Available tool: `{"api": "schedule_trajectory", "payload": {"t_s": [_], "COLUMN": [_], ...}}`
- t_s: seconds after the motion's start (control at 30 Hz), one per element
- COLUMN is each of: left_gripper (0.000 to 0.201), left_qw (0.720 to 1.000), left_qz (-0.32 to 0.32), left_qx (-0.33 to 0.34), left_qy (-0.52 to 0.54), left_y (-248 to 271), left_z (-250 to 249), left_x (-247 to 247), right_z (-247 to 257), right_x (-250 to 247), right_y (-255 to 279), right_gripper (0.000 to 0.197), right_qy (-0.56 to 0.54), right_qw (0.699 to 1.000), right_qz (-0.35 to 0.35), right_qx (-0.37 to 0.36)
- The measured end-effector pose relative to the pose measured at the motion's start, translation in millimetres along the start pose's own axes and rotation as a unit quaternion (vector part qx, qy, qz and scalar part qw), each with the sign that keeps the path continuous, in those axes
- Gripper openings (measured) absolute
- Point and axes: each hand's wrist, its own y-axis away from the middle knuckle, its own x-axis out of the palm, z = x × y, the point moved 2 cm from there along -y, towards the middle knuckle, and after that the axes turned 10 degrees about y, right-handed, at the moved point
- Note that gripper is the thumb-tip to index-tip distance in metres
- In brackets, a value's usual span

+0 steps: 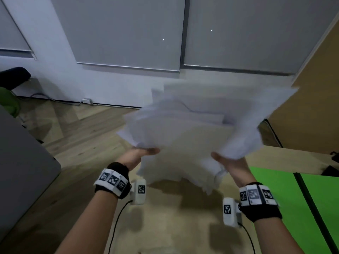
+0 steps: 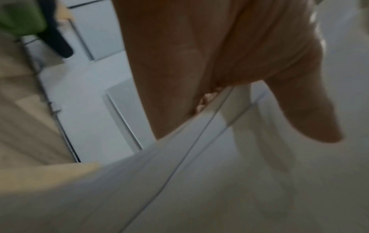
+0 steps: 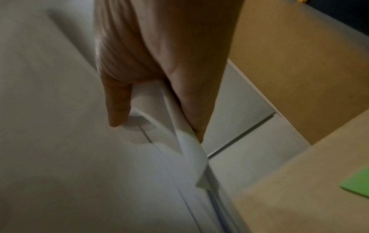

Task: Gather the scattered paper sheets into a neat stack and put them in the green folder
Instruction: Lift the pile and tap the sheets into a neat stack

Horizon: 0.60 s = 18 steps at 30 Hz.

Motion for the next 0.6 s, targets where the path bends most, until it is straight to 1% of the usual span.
{"api": "schedule_trajectory", "payload": {"t_s": [0.03,0.1,0.13,0.17,0.2,0.27,0.37,0.43,0.5,0.53,0.6], "left_gripper": [0.084,0.062,0.051,0.045,0.043,0.045,0.033,0.042,0.047,0.050,0.061], "left_qw": [0.999,0.997,0.996,0.996,0.996,0.995,0.993,0.989,0.986,0.987,0.989], "left_qz": [-0.019,-0.063,-0.068,-0.067,-0.064,-0.069,-0.092,-0.122,-0.145,-0.141,-0.122], "left_qx": [0.003,0.009,0.008,0.008,0.011,0.015,0.019,0.042,0.066,0.067,0.051], "left_qy": [-0.035,-0.052,-0.048,-0.050,-0.057,-0.067,-0.073,-0.076,-0.049,-0.043,-0.065], "left_y": [2.0,5.2,6.5,6.2,5.3,2.7,0.0,0.0,2.1,5.4,10.5], "left_z": [3.6,6.5,5.7,5.0,4.6,5.4,5.3,-0.1,-7.7,-11.5,-13.5], "left_x": [4.9,12.6,14.6,14.7,15.1,16.2,29.6,37.3,38.8,37.4,31.1], "right_z": [-5.0,-11.3,-14.5,-17.1,-18.6,-17.4,-4.8,10.0,21.6,26.1,23.9], "right_x": [4.7,9.9,9.3,7.1,4.7,4.9,15.1,14.9,7.4,2.1,-4.0], "right_y": [1.5,5.5,4.7,2.4,-0.5,-3.2,-2.6,0.6,2.0,4.0,6.5], "right_gripper": [0.033,0.029,0.030,0.033,0.032,0.024,0.024,0.021,0.024,0.026,0.027], "right_qy": [0.004,0.024,0.031,0.035,0.033,0.034,0.048,0.008,-0.039,-0.064,-0.080], "right_qw": [1.000,0.999,0.998,0.998,0.997,0.998,0.998,0.998,0.995,0.992,0.992], "right_qz": [0.012,0.034,0.042,0.046,0.043,0.029,-0.023,-0.056,-0.075,-0.075,-0.047], "right_qx": [0.009,0.021,0.030,0.038,0.050,0.053,0.021,-0.022,-0.061,-0.078,-0.084]}}
